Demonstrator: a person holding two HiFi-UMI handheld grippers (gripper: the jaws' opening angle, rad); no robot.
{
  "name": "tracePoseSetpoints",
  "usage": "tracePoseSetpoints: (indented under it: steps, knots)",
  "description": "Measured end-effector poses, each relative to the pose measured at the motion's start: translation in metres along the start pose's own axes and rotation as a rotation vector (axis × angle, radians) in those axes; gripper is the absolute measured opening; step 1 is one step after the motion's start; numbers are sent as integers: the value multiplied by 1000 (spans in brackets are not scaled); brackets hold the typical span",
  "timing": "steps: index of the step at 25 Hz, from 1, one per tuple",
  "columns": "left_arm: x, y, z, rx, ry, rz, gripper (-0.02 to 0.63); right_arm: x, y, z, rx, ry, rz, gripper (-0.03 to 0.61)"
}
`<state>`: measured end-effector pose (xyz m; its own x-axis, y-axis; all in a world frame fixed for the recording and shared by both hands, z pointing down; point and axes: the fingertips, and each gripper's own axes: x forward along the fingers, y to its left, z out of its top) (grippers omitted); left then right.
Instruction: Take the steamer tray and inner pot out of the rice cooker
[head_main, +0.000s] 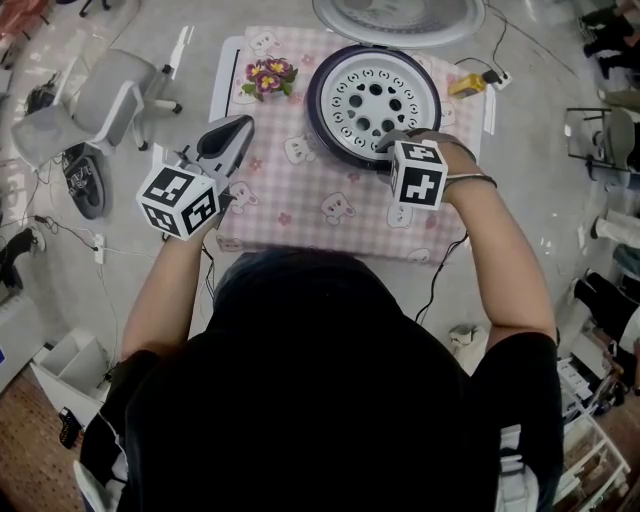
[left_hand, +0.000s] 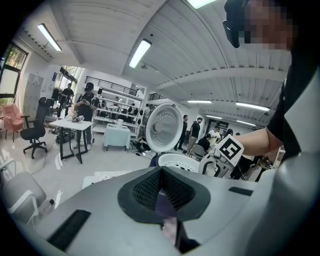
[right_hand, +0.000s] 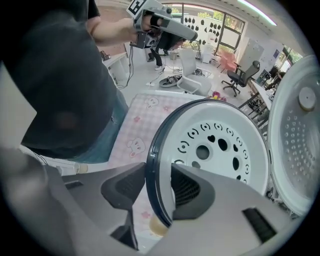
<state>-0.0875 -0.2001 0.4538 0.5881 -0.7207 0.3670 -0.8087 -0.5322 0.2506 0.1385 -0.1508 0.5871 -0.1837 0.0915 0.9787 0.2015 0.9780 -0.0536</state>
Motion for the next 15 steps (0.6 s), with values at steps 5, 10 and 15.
tracePoseSetpoints:
  steps: [5,10,15]
  knots:
    - [-2,-3,-3,-7,1,-13,23,-15,-1,5,22,-26,-10,152]
    - [-6,-3,-4,-4,3,-25,23,-29,-7,16,44,-56,-41,94]
    - [-10,-4,-2,-1,5,-36,23,-39,-10,17,57,-59,-98,38]
